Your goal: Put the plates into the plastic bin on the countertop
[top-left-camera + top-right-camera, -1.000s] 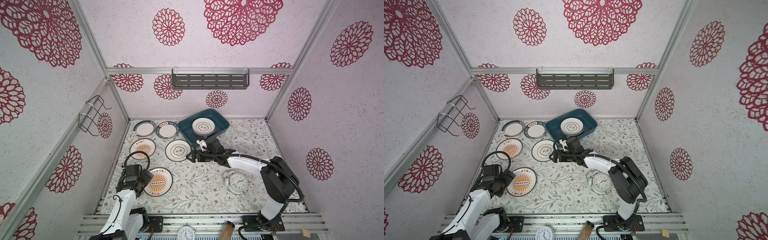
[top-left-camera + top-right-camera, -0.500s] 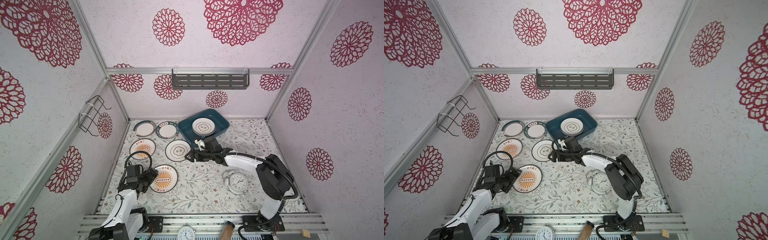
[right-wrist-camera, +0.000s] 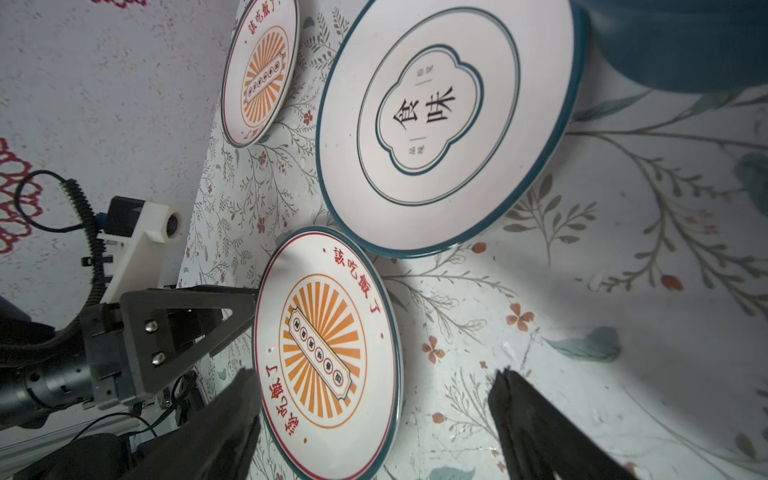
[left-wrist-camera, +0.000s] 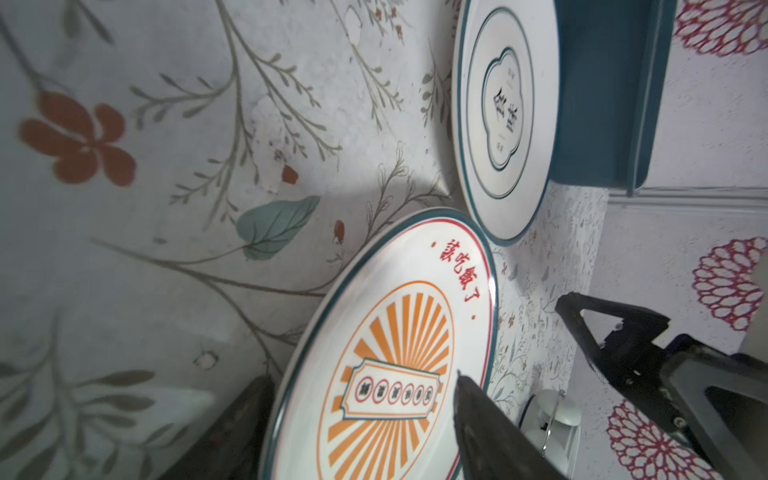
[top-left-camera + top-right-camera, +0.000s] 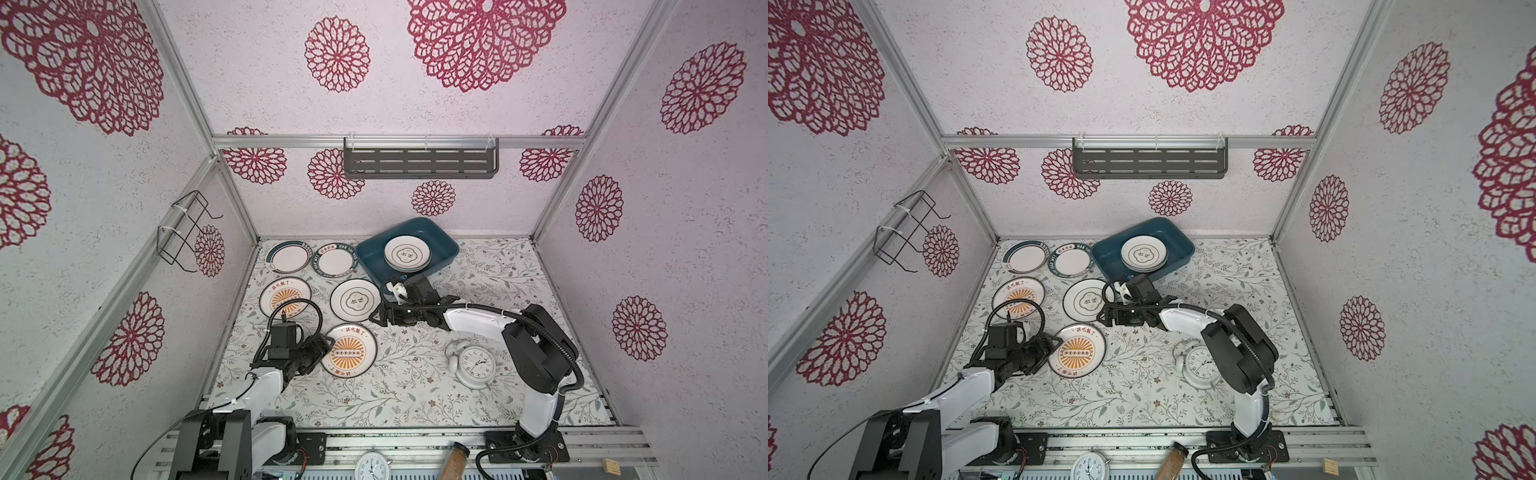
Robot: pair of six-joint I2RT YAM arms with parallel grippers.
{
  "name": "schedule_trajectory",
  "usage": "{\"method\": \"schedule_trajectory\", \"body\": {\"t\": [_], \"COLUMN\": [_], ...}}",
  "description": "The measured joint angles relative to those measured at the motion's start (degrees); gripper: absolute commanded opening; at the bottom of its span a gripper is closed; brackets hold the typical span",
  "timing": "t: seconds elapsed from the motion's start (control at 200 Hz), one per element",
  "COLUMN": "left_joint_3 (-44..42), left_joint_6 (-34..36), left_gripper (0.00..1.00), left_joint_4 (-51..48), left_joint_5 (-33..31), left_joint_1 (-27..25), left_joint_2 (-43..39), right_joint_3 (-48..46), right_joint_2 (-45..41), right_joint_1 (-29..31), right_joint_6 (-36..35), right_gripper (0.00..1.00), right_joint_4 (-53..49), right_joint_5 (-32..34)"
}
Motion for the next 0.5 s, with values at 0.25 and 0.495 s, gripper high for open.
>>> {"method": "schedule_trajectory", "body": {"t": [0.25,0.495], "left_joint_3": [0.0,0.1], "left_joint_6": [0.2,-0.3], "left_gripper": [0.55,0.51], "left_joint_4": [1.3,2.1], "left_joint_5": [0.2,-0.2], "left_joint_1": [-0.4,-2.8], "left_joint_2": [1.7,2.3], "right_joint_3": [0.0,0.0], "right_joint_2": [0.2,0.8], "right_joint_1": [0.0,0.0], "right_joint_6": [-0.4,-0.9], "right_gripper": [0.90,0.89], "right_joint_4": [-0.7,-2.5], "right_joint_5": [-0.2,-0.2]}}
